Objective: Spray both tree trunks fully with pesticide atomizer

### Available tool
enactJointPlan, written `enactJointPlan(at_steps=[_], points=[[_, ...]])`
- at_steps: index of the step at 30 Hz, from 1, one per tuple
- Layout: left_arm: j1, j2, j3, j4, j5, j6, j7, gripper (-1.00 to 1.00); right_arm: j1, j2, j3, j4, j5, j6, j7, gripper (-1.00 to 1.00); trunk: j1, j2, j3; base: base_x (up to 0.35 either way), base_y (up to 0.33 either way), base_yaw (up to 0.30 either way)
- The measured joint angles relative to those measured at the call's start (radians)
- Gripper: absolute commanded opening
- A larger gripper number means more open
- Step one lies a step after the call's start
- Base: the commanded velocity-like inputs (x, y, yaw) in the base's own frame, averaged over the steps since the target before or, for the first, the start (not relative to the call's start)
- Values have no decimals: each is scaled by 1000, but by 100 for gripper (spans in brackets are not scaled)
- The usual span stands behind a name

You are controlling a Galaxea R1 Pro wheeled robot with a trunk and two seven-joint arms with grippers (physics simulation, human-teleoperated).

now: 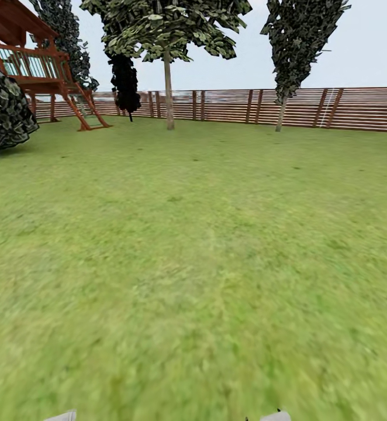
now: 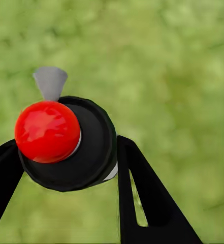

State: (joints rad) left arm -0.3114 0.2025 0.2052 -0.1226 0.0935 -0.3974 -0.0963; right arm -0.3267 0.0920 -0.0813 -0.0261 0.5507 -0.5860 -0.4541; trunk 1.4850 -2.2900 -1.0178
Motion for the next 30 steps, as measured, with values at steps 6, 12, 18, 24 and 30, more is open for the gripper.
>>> enactJointPlan(at_steps=[6,12,18,24,30], points=[[0,0,0,0,0,-1,0,-100,0,0,0,0,0,0,0,100,0,0,0,339,0,0],[0,0,0,0,0,-1,0,-100,0,-1,0,0,0,0,0,100,0,0,0,339,0,0],[0,0,0,0,0,-1,0,-100,0,0,0,0,0,0,0,100,0,0,0,339,0,0],[0,0,0,0,0,-1,0,-100,0,-1,0,0,0,0,0,100,0,0,0,339,0,0],[0,0,0,0,-1,-1,0,-100,0,0,0,0,0,0,0,100,0,0,0,339,0,0]])
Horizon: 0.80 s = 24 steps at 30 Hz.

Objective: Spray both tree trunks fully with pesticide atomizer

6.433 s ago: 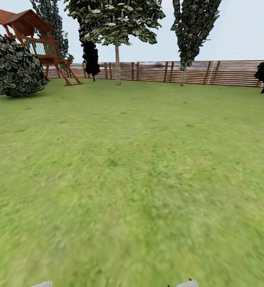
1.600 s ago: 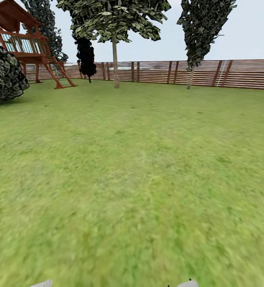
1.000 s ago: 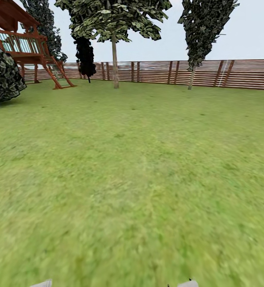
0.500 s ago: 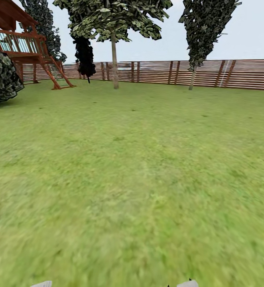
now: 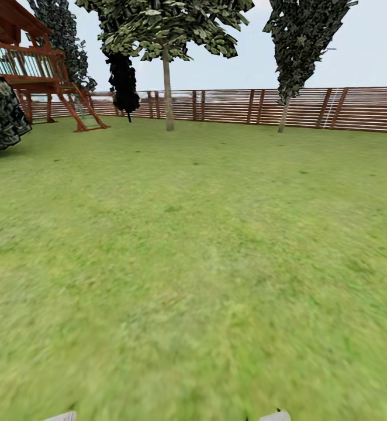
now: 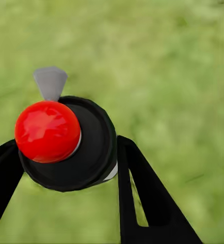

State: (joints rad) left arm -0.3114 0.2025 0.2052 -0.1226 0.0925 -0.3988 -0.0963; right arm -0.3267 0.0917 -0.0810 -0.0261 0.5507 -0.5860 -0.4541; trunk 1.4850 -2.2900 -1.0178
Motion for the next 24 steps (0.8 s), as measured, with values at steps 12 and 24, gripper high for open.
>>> enactJointPlan(at_steps=[12,24], points=[[0,0,0,0,-1,2,0,-100,0,-16,-5,-6,-3,-4,-4,100,0,0,0,339,0,0],[0,0,0,0,0,0,0,-100,0,-18,3,-5,3,-5,-2,100,0,0,-3,339,0,114]])
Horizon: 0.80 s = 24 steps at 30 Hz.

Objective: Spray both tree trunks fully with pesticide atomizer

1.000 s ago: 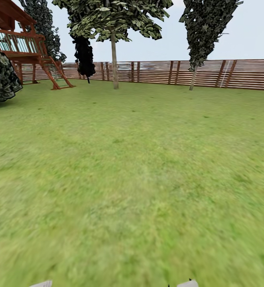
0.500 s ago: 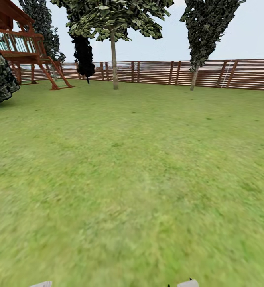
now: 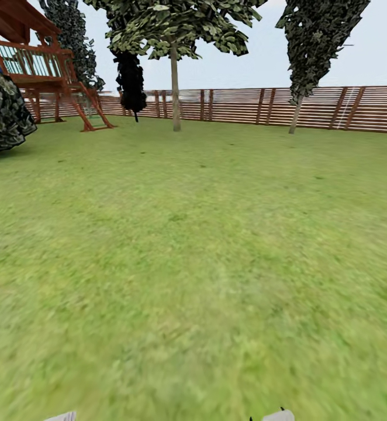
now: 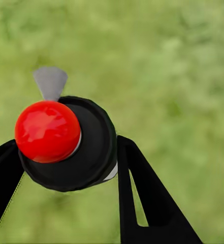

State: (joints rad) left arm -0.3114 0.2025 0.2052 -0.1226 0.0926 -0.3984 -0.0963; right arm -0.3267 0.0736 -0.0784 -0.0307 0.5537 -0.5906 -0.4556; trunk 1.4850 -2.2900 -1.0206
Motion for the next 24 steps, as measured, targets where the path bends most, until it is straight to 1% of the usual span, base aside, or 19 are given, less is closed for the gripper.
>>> enactJointPlan(at_steps=[16,24], points=[[0,-2,-1,0,-2,0,0,-100,0,0,-1,0,-2,0,0,100,0,0,-9,339,0,252],[0,-2,0,0,-2,0,0,-100,0,-7,0,1,1,0,2,100,0,0,-11,339,0,33]])
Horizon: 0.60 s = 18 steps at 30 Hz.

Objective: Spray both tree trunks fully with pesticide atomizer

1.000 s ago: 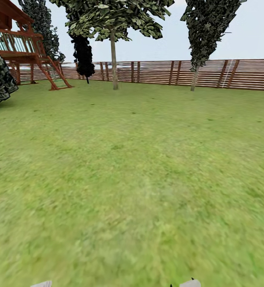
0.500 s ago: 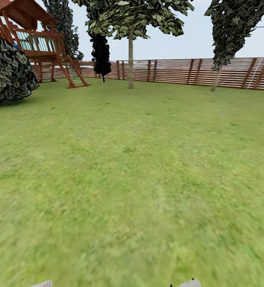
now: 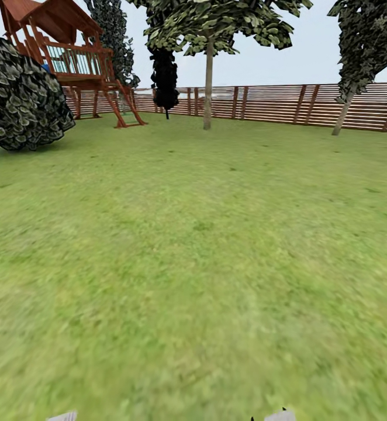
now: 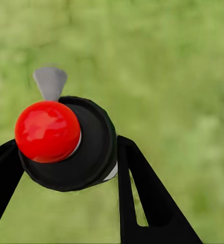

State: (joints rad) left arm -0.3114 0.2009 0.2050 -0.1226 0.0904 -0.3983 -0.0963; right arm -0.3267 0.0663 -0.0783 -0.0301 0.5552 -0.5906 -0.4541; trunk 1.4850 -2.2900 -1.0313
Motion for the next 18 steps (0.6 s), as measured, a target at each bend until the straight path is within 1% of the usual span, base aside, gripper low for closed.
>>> enactJointPlan(at_steps=[18], points=[[0,0,-1,0,0,0,0,-100,0,0,1,1,0,0,0,100,0,0,0,339,0,0]])
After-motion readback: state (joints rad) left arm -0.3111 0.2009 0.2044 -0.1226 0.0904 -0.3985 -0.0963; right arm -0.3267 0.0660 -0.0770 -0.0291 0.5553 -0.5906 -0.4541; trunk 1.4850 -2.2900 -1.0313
